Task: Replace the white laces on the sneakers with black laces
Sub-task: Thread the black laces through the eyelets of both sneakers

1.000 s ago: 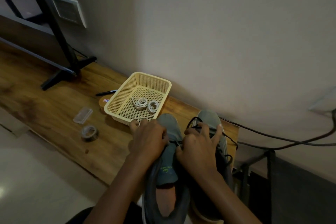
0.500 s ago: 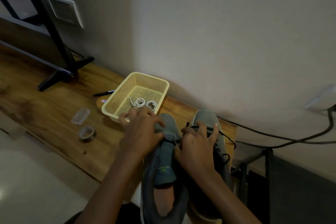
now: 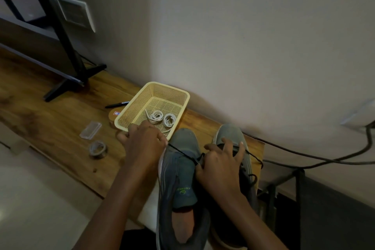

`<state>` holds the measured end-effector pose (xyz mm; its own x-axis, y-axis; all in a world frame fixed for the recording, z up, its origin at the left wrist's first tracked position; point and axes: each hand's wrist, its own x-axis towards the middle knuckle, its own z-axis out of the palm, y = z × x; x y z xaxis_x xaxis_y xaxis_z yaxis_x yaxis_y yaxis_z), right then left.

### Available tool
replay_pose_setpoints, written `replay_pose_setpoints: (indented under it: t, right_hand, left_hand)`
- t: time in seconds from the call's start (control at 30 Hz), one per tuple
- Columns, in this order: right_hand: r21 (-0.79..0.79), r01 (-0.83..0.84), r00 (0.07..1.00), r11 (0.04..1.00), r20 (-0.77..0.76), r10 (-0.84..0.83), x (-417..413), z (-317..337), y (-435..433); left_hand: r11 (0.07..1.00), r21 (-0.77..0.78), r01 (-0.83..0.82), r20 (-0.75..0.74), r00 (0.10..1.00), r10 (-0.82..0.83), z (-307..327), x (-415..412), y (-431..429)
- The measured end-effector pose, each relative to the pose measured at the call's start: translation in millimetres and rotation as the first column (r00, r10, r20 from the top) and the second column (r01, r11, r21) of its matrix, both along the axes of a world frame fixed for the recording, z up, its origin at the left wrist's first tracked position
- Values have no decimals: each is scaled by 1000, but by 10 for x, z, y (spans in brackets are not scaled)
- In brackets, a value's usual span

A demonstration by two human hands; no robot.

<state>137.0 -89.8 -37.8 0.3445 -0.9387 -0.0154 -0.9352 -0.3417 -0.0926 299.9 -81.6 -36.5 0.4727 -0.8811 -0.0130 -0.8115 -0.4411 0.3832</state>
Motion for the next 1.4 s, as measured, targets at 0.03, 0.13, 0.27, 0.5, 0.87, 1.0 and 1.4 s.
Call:
replay_pose_setpoints:
  t: [0.03, 0.13, 0.27, 0.5, 0.87, 1.0, 1.4]
  right_hand:
    - [3, -2, 1000, 1000, -1, 2, 7, -4, -2]
    - [12, -2, 1000, 1000, -22, 3, 17, -8, -12]
    - [16, -5, 999, 1000, -38, 6, 20, 4, -9]
    - [20, 5, 999, 1000, -46, -4, 6, 6, -14]
    - [19, 15, 999, 1000, -41, -14, 7, -16, -21]
    - [21, 4, 999, 1000, -44, -3, 21, -20, -23]
    - [37, 17, 999, 999, -29, -16, 1, 2, -30]
  left_hand:
    - [1000, 8, 19, 0, 1000, -19, 3, 16, 9]
    - [983, 5, 186, 19, 982, -186, -2, -90, 25]
    - [946, 37, 323, 69, 943, -325, -90, -295, 15]
    - [951, 36, 307, 93, 947, -309, -171, -335, 19]
    - [992, -41, 117, 24, 993, -116, -84, -7, 35]
    - [952, -18, 306, 82, 949, -303, -105, -215, 24]
    - [986, -71, 151, 53, 988, -147, -118, -141, -5]
